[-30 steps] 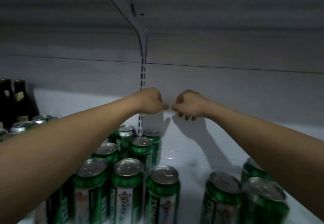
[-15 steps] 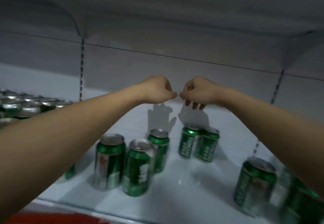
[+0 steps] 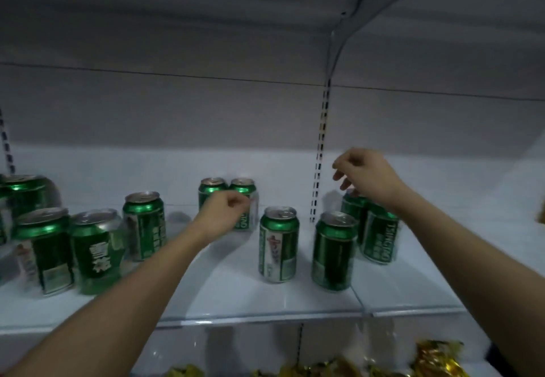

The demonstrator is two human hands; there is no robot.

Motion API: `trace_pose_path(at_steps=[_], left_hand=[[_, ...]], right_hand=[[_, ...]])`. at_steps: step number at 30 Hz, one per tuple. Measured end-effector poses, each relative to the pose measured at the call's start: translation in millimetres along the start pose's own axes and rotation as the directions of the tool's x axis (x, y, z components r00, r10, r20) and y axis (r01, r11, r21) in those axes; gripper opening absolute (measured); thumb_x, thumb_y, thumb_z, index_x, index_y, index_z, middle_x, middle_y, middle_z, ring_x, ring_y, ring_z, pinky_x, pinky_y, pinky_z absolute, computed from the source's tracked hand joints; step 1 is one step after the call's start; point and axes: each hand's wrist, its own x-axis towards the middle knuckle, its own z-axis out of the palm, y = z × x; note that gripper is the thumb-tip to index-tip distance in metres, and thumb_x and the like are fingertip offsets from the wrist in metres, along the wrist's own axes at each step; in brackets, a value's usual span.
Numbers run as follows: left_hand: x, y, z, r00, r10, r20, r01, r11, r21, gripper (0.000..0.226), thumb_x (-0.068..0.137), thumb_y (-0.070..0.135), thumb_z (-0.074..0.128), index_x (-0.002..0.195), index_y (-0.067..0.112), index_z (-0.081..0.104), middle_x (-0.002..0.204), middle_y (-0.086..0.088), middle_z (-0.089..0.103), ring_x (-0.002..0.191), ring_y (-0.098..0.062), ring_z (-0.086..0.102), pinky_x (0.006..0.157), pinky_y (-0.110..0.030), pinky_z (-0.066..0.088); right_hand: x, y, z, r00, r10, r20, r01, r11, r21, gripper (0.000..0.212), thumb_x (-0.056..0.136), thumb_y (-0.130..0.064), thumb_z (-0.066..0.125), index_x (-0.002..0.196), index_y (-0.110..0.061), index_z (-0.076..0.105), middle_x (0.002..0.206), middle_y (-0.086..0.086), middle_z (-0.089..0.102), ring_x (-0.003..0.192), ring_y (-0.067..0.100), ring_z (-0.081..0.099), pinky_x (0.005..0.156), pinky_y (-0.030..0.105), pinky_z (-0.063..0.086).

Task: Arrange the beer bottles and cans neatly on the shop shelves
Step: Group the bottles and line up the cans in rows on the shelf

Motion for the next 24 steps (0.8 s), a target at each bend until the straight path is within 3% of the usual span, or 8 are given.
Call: trace_pose_path(at_steps=[3, 6, 8, 11, 14, 18, 21, 24], left_hand=[[-5, -14, 29, 1.0, 0.004, 0.03, -0.004, 1.0, 0.0, 0.014, 0.095, 0.006, 0.058, 0.101, 0.009, 0.07, 0.091, -0.005, 0.07, 0.081, -0.017, 0.063, 0.066, -0.016, 0.048], [-7, -33, 50, 0.995, 0.064, 0.079, -0.074, 0.989, 0.128, 0.022, 0.09, 0.002, 0.055, 0.085, 0.018, 0.07, 0.084, 0.0, 0.071, 0.078, -0.014, 0.063, 0.074, -0.027, 0.054], [-13, -41, 56, 0.992, 0.052, 0.115, -0.08, 0.964, 0.254, 0.026, 0.086, 0.001, 0.055, 0.067, 0.018, 0.062, 0.075, -0.004, 0.067, 0.074, -0.017, 0.06, 0.069, -0.027, 0.049], [-15, -45, 60, 0.982, 0.126, 0.143, -0.171, 0.915, 0.366, 0.03, 0.085, 0.004, 0.056, 0.062, 0.023, 0.051, 0.077, -0.005, 0.064, 0.079, -0.024, 0.063, 0.072, -0.037, 0.055], [-13, -45, 60, 0.979, 0.114, 0.171, -0.18, 0.878, 0.444, 0.027, 0.089, 0.012, 0.054, 0.068, 0.027, 0.045, 0.084, -0.002, 0.059, 0.085, -0.024, 0.06, 0.076, -0.035, 0.052], [-16, -45, 61, 0.977, 0.084, 0.194, -0.156, 0.906, 0.394, 0.021, 0.091, 0.015, 0.053, 0.075, 0.029, 0.053, 0.091, 0.002, 0.057, 0.091, -0.018, 0.057, 0.082, -0.028, 0.046], [-17, -44, 60, 0.974, 0.092, 0.207, -0.161, 0.925, 0.345, 0.029, 0.091, 0.011, 0.053, 0.069, 0.03, 0.05, 0.089, -0.001, 0.057, 0.087, -0.018, 0.056, 0.083, -0.029, 0.046], [-21, -42, 59, 0.963, 0.123, 0.239, -0.186, 0.947, 0.263, 0.028, 0.091, 0.009, 0.053, 0.077, 0.033, 0.055, 0.096, 0.001, 0.061, 0.09, -0.014, 0.057, 0.085, -0.026, 0.046]], right_hand=[[-19, 39, 14, 0.996, 0.03, -0.083, -0.021, 0.994, 0.109, 0.015, 0.101, -0.016, 0.052, 0.102, -0.008, 0.065, 0.089, 0.006, 0.071, 0.073, 0.019, 0.068, 0.062, 0.026, 0.056], [-35, 63, 36, 0.989, 0.084, -0.123, -0.051, 0.965, 0.257, 0.015, 0.1, -0.014, 0.052, 0.098, -0.009, 0.066, 0.089, 0.004, 0.07, 0.08, 0.016, 0.066, 0.066, 0.02, 0.051], [-48, 78, 53, 0.984, 0.15, -0.096, -0.109, 0.932, 0.345, 0.017, 0.1, -0.014, 0.053, 0.096, -0.008, 0.067, 0.091, 0.007, 0.071, 0.085, 0.018, 0.068, 0.075, 0.027, 0.053], [-60, 94, 67, 0.979, 0.204, 0.013, -0.197, 0.921, 0.335, 0.019, 0.098, -0.013, 0.054, 0.097, 0.0, 0.068, 0.092, 0.019, 0.071, 0.089, 0.035, 0.068, 0.086, 0.052, 0.056], [-61, 95, 65, 0.976, 0.205, 0.075, -0.218, 0.921, 0.324, 0.02, 0.095, -0.009, 0.055, 0.083, -0.003, 0.07, 0.083, 0.016, 0.072, 0.078, 0.028, 0.066, 0.083, 0.049, 0.055], [-66, 98, 66, 0.979, 0.188, 0.081, -0.204, 0.939, 0.278, 0.033, 0.094, -0.006, 0.057, 0.065, -0.02, 0.066, 0.065, -0.005, 0.069, 0.072, 0.017, 0.064, 0.072, 0.033, 0.053], [-66, 98, 64, 0.982, 0.178, 0.066, -0.189, 0.949, 0.254, 0.032, 0.093, -0.006, 0.058, 0.066, -0.021, 0.065, 0.065, -0.005, 0.068, 0.071, 0.016, 0.063, 0.071, 0.032, 0.053], [-67, 97, 65, 0.98, 0.193, 0.055, -0.2, 0.949, 0.242, 0.029, 0.094, -0.008, 0.057, 0.068, -0.017, 0.064, 0.069, 0.0, 0.067, 0.07, 0.016, 0.062, 0.069, 0.031, 0.051]])
